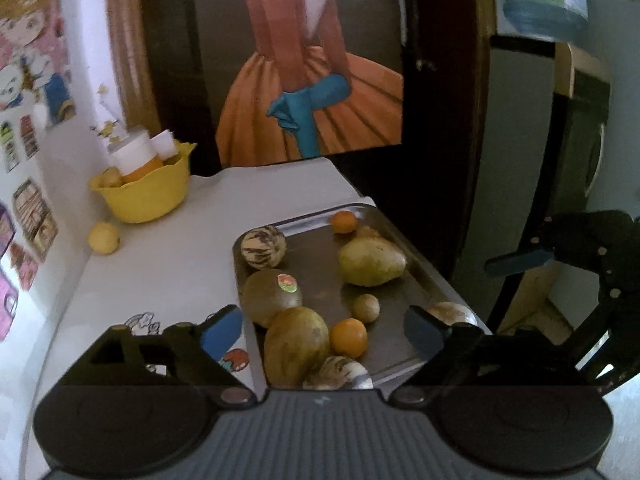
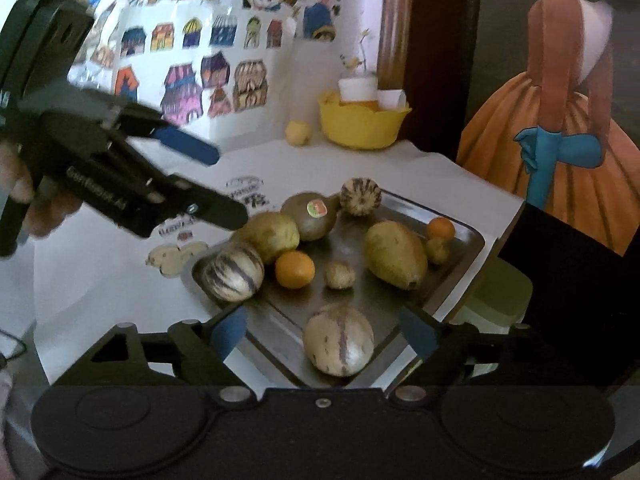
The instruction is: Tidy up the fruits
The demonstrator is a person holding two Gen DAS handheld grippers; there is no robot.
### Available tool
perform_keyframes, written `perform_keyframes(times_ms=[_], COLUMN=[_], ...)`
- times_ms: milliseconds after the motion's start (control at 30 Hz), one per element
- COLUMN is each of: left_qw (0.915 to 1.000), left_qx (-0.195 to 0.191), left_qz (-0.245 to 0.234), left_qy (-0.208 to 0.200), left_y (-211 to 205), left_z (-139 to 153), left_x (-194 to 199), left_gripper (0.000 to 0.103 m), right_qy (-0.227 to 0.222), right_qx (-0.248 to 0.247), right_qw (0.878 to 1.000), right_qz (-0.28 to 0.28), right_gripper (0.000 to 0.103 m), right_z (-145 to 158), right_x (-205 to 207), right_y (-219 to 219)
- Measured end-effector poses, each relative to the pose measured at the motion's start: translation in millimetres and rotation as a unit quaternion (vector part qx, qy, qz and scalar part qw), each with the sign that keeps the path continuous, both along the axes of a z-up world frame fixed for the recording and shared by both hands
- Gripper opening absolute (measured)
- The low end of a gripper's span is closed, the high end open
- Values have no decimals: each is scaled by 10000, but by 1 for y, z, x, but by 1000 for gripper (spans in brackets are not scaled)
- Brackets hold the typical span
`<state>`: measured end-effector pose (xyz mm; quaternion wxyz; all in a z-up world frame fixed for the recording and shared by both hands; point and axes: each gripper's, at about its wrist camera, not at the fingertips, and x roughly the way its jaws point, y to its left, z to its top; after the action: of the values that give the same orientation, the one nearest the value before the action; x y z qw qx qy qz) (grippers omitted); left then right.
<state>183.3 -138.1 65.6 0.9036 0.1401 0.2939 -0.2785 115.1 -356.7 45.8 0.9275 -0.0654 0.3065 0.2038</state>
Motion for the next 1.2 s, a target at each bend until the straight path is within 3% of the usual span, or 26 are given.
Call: perform_keyframes(times_ms=[200, 400, 733, 933, 1200], left_qw=[9973, 9913, 9762, 9666, 9616], left_qx=[-547, -976, -1515, -1710, -1748], left_qz=[484, 874, 1519, 1881, 2083], left_qy=[-55, 116, 318, 335, 380], left_y=[26, 50, 81, 94, 96], left_z=[1, -6, -18, -23, -26], left_x=[-14, -26, -44, -54, -68], left_gripper=[102, 102, 102, 103, 103], right_qy=[-89, -50, 36, -12, -87], right_qx=[258, 473, 787, 909, 941], right_qw=[9994, 9982, 9949, 9928, 9915], right_qz=[-232, -369, -636, -782, -899], right_gripper=[97, 102, 102, 102, 102], right_z=[3, 4, 10, 13, 13], right_x=[-7, -14, -20, -29, -38], right_y=[1, 4, 7, 9, 20])
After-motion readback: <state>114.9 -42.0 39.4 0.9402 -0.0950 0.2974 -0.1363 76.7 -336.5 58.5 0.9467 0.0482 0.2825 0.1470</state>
